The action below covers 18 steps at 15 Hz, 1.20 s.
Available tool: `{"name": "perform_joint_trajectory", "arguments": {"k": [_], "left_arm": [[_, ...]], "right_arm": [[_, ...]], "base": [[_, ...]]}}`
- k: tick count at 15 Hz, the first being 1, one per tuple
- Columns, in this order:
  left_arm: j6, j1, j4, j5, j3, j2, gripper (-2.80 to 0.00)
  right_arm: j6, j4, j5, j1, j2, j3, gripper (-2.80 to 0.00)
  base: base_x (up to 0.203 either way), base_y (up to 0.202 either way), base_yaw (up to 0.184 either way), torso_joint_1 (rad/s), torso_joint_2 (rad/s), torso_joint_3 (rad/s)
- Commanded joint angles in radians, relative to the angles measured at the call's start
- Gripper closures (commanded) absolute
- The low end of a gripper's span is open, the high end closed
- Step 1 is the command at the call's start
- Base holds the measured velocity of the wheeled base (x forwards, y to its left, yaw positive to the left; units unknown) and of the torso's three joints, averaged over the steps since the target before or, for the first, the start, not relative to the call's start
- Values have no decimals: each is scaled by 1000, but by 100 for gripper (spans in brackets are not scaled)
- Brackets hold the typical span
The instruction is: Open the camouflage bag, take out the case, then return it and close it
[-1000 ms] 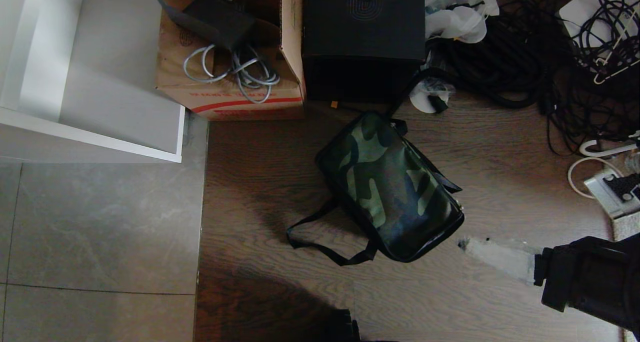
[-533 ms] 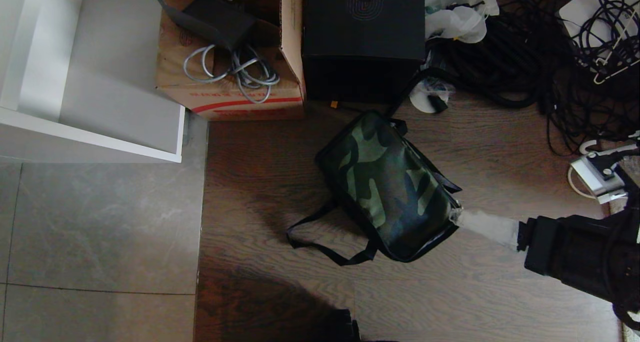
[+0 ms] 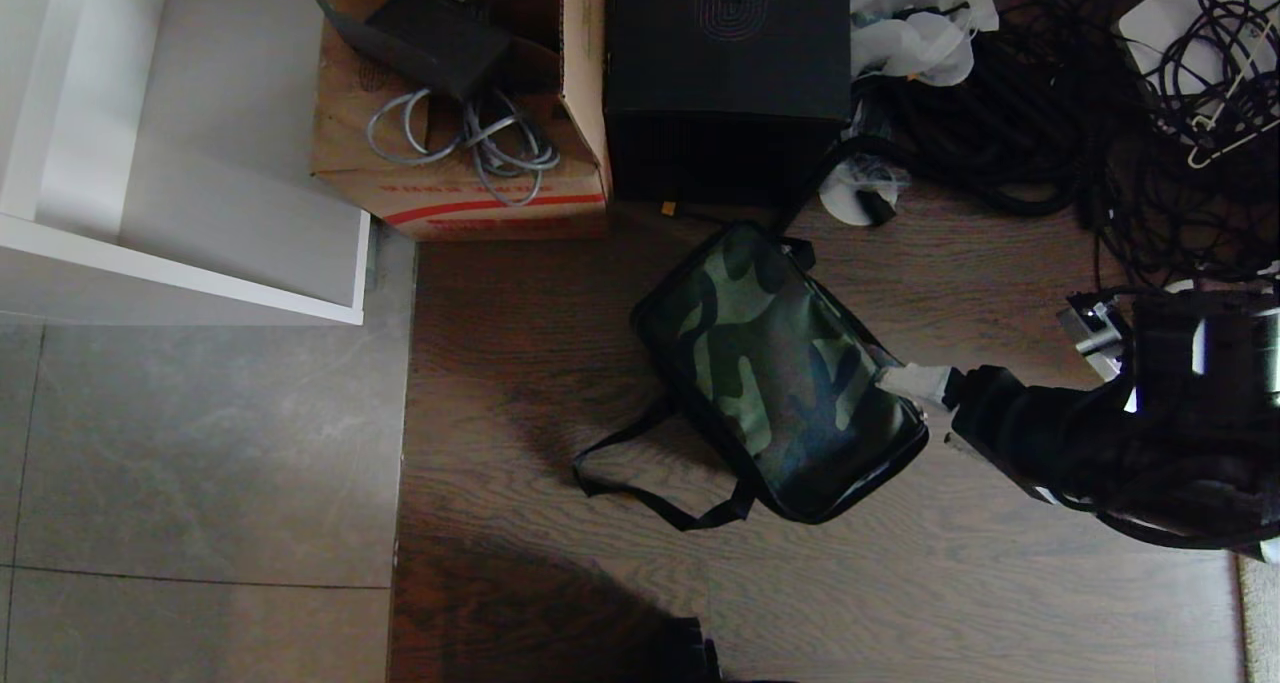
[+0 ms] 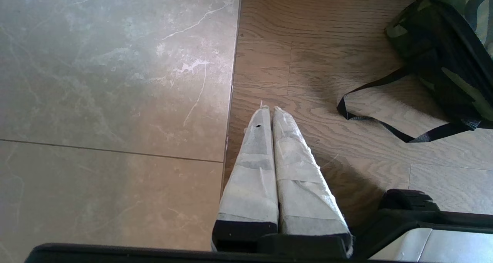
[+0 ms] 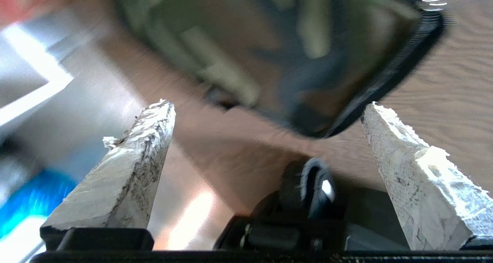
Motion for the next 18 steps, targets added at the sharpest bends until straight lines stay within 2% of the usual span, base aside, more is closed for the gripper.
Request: {"name": "perform_joint_trajectory", "arguments": {"k": [1,3,5,6,10,14,16,18], "left_arm": [[-1,0,-1,1,8,0,0],[-1,0,-1,1,8,0,0],[-1,0,-2,1,9,0,0],[-1,0,-2,1,8,0,0],[-1,0,-2,2,8,0,0],[-1,0,-2,2,8,0,0],[-1,0,0,2,8,0,0],[1,0,0,1,8,0,0]], "right_arm": [[38,8,-11,-16,82,3,-280],[63,11,-14,-16,119,5,-280],[158,-10,-16,-16,141,-7,-280],[170,-41,-12,-15,143,-9,0],[101,-27,-9,-15,85,18,0],[2,-8,0,-6,-94,108,0],[-85,76,34,9,-242,146,0],[-171,236,45,13,-390,170,0]], "base": [[0,0,0,0,0,0],[0,0,0,0,0,0],[0,0,0,0,0,0],[0,0,0,0,0,0],[0,0,0,0,0,0],[0,0,0,0,0,0],[0,0,0,0,0,0],[0,0,0,0,0,0]]}}
